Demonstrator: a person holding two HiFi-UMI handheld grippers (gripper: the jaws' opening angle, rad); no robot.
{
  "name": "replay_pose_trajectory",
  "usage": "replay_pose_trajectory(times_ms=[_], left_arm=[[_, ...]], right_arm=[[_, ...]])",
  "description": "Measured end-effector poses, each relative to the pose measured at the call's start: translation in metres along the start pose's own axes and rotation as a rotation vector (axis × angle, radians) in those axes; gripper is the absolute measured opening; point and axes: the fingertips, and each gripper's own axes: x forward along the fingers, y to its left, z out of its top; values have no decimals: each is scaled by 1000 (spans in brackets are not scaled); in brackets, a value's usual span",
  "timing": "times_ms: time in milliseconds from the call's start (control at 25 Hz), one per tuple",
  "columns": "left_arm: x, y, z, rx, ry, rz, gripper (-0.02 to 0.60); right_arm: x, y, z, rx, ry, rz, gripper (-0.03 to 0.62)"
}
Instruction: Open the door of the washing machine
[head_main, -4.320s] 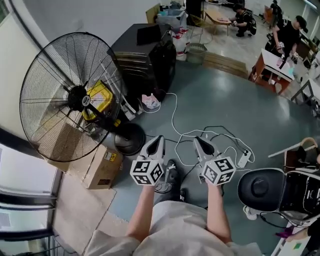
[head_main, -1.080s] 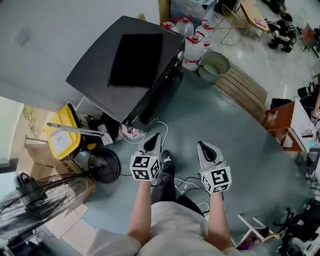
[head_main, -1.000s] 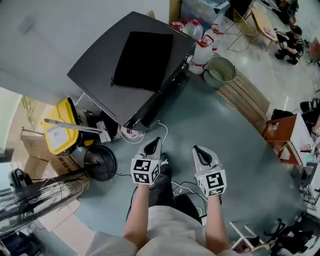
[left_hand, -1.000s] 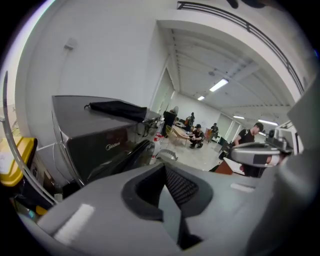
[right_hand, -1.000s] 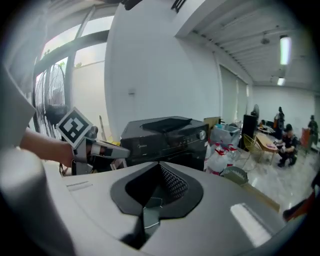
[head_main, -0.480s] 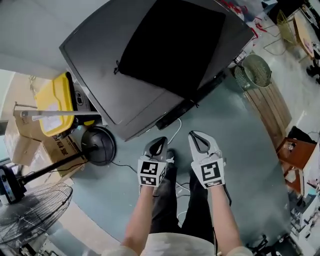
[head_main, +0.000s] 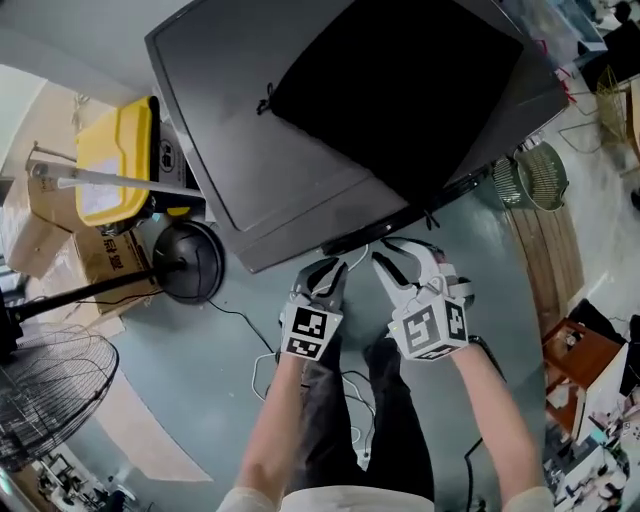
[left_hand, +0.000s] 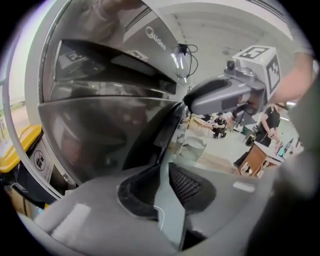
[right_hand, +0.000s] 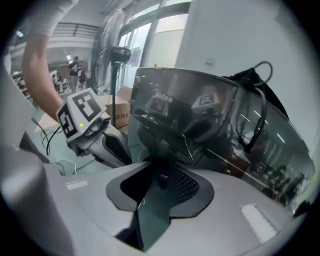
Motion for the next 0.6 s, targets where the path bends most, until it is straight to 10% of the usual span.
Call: replay_pose_trajectory(times_ms=[320, 600], left_arm=[[19, 5, -26, 63, 65, 29, 179], [39, 4, -24, 129, 62, -1, 199]], right_arm=[[32, 29, -12, -630, 165, 214, 145], [55, 38, -30, -847, 256, 274, 153]])
